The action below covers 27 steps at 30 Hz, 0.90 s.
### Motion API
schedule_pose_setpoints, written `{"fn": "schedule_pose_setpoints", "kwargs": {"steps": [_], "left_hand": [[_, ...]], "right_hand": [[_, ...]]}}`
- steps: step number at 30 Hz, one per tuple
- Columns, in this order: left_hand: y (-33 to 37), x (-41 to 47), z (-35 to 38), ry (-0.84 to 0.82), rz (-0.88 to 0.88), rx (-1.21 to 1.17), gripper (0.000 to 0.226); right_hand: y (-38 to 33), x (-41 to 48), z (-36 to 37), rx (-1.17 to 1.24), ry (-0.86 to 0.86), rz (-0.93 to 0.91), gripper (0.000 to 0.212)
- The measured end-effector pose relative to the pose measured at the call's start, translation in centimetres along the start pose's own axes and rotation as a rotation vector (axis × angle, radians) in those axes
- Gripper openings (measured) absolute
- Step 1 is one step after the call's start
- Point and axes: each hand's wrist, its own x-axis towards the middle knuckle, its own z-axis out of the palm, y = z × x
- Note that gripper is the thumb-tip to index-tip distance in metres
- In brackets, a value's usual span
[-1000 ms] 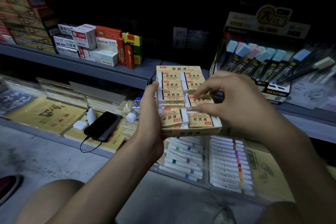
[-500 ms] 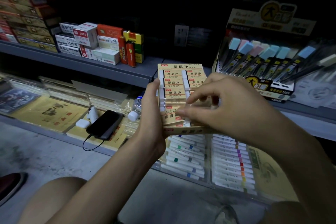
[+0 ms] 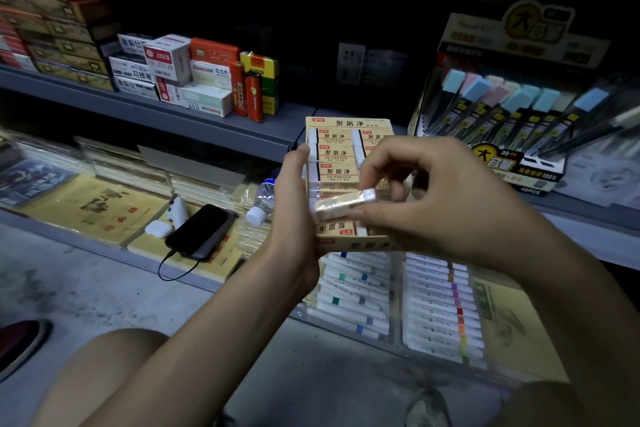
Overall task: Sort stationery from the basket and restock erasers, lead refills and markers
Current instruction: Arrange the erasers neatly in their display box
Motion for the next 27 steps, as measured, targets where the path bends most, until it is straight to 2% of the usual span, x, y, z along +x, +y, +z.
{"fn": "schedule_pose_setpoints", "kwargs": {"steps": [3,8,11,13,16,19,23,27], "left_hand": [[0.0,0.0,-0.1,-0.005,-0.007,0.013,0.063],[0.1,-0.2,0.0,0.008,-0.004,0.025,0.059],[0.2,-0.3,0.2,0.016,-0.007,0.021,0.058],[0.2,-0.3,0.2,0.025,-0.007,0.022,0.058],[0.2,-0.4,0.3,0.030,-0.013,0.022,0.059],[0.2,-0.5,0.3,0.027,-0.016,0.016,0.058],[0.2,-0.5,0.4,0.029,-0.012,0.018,0.059],[0.1,-0.5,0.3,0.032,-0.012,0.030,0.059]], "right_hand": [[0.5,0.1,-1.2,0.253,0.050,-0.021,0.026],[1.5,0.7,-1.9,0.962,0.097,0.043,0.019],[1.7,0.8,-2.3,1.155,0.141,0.104,0.012],[2.2,0.9,-2.5,1.032,0.137,0.151,0.019],[3.4,1.1,-2.1,0.563,0.210,0.217,0.030],[3.8,1.3,-1.3,0.200,0.286,0.196,0.028],[4.1,1.5,-1.1,0.129,0.261,0.158,0.015],[4.3,1.8,-1.3,0.087,0.215,0.094,0.016]]}}
